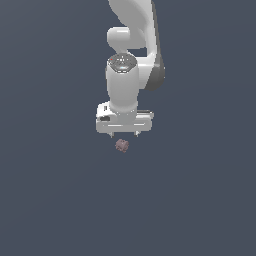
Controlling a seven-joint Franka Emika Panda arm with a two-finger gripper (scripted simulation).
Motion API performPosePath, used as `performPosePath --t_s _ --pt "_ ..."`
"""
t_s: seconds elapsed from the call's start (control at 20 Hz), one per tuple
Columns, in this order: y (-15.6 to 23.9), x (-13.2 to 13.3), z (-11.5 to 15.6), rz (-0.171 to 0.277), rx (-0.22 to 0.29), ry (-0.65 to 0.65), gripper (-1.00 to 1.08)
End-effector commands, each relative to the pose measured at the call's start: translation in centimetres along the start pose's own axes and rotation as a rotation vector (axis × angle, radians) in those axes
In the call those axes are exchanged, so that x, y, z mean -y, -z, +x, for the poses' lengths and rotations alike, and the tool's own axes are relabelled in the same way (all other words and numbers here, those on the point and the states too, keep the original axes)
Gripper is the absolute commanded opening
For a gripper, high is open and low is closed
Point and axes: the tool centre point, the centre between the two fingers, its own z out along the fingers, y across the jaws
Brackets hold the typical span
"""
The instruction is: Pick up the object and move it to a goal position.
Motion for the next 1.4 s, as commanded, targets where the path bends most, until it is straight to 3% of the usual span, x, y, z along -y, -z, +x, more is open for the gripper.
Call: performPosePath --t_s 0.0,1.35 --pt "-0.4 -0.1 -0.1 -0.001 0.002 0.039 1.00" --pt "-6.7 -1.3 -3.0 0.010 0.026 0.727 1.00"
